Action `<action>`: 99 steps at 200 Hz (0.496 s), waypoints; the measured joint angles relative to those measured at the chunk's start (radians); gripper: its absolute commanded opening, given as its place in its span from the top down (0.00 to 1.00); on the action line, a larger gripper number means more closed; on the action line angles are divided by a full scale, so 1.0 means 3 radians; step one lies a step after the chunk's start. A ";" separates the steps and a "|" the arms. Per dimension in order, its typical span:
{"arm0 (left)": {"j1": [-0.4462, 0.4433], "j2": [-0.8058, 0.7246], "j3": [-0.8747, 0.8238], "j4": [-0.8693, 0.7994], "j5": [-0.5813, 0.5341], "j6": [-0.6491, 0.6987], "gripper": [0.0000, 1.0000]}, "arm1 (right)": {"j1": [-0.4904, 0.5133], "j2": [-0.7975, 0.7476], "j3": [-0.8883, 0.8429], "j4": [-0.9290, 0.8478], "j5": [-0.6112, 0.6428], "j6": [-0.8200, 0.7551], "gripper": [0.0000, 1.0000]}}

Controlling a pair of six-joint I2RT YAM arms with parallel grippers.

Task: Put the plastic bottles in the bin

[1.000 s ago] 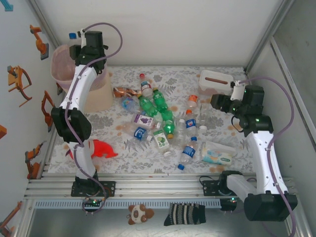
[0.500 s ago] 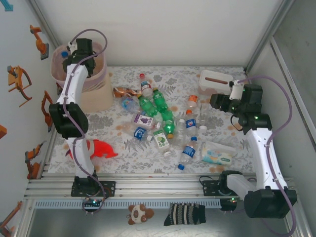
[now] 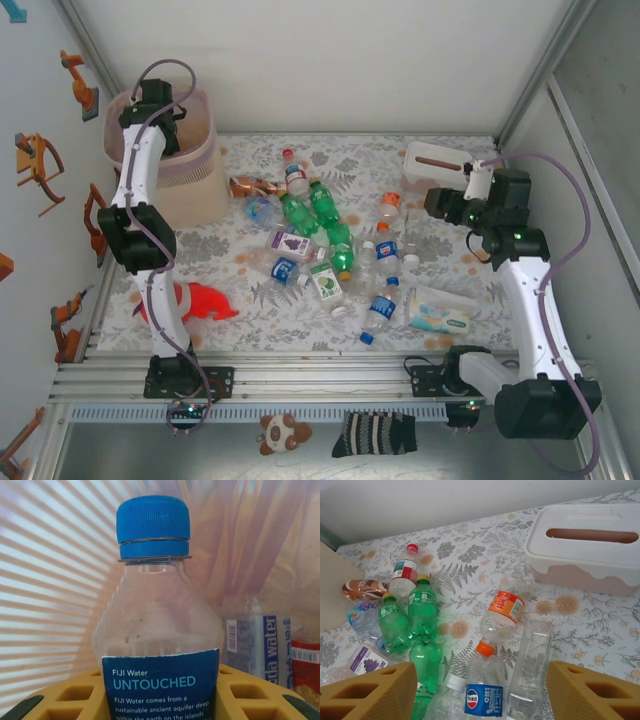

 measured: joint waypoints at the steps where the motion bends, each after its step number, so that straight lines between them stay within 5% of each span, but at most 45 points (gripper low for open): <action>1: 0.0003 0.0001 0.0000 -0.0004 0.0004 0.0000 0.74 | 0.0000 0.0000 0.0000 0.0000 0.0000 -0.0001 0.32; 99: 0.0092 0.0104 0.0023 -0.0195 0.0200 0.0006 0.73 | 0.0000 -0.0024 -0.0092 0.0001 0.0000 0.0000 0.32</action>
